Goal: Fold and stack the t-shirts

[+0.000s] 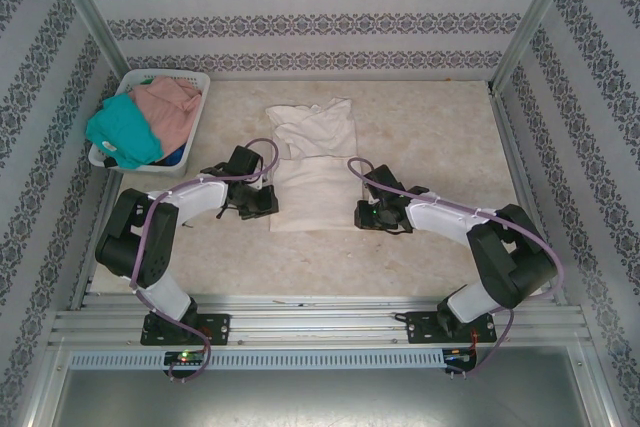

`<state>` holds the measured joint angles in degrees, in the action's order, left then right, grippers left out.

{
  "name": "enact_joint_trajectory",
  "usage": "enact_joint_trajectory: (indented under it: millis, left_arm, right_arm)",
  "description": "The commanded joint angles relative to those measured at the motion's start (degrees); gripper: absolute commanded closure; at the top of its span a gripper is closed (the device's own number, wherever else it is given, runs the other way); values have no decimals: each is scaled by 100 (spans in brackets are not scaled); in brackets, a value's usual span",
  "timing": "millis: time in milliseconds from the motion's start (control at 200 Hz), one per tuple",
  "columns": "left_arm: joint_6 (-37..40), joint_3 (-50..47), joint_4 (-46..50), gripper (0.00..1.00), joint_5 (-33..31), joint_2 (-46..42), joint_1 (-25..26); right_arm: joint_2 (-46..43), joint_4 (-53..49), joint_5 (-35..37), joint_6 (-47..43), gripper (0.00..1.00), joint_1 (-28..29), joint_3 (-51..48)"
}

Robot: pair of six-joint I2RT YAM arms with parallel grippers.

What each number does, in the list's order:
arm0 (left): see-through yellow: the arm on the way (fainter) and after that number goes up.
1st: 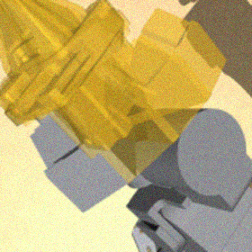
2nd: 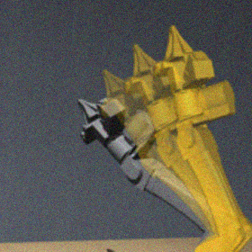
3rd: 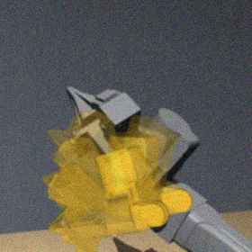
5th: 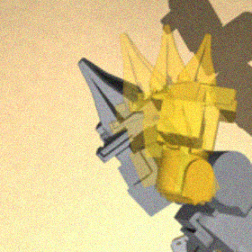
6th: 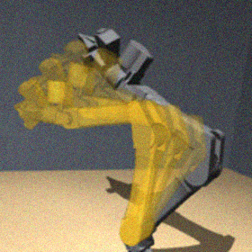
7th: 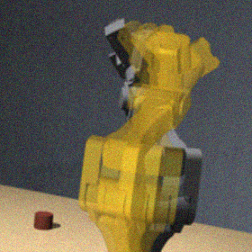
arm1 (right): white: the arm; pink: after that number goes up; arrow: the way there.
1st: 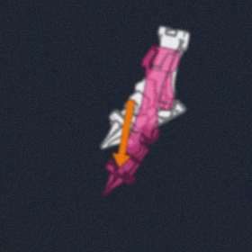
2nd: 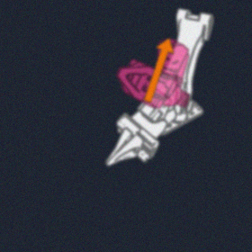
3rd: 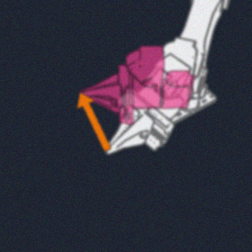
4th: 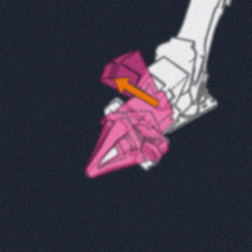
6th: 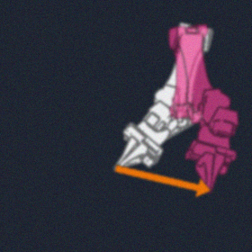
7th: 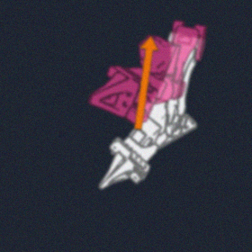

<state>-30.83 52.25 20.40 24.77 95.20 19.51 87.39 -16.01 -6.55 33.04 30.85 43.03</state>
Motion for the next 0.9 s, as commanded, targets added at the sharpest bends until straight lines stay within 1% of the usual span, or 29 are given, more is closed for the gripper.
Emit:
enact_joint_trajectory:
  millis: [0, 55, 85, 275, 335, 420, 460, 610, 674, 719, 854, 894]
  left_arm:
    - [70, -20, 338, 78, -206, -82, 54]
    - [85, 9, 491, 70, -401, -60, 59]
    - [96, 14, 514, 68, -423, -19, 61]
    - [66, 183, 424, 68, -267, 292, 197]
    - [77, 207, 421, 74, -267, 275, 203]
    - [52, 209, 487, 88, -310, 102, 207]
    - [30, 199, 561, 91, -366, -28, 208]
    - [-75, 7, 762, 96, -592, -632, 242]
    - [-146, -168, 700, 100, -607, -828, 269]
    - [-190, -303, 598, 100, -540, -898, 281]
    - [-345, -662, 337, 100, -423, -930, 290]
    - [-386, -776, 245, 100, -401, -940, 301]
  right_arm:
    - [34, 22, -48, -63, 73, -59, 74]
    - [33, -2, -23, -74, 71, -61, 92]
    - [37, 1, -13, -83, 71, -61, 83]
    - [58, 41, -23, -64, 71, -68, 100]
    - [36, 36, -29, -53, 72, -62, 93]
    - [-46, 14, -21, -47, 74, -70, 66]
    - [-108, 2, -14, -49, 76, -61, 33]
    - [-316, -13, 49, 8, 82, -53, -107]
    - [-381, -18, 82, 42, 84, -31, -152]
    - [-399, -25, 91, 45, 86, -7, -171]
    - [-377, -10, 93, 63, 86, 17, -216]
    - [-372, -24, 82, 77, 84, 34, -216]
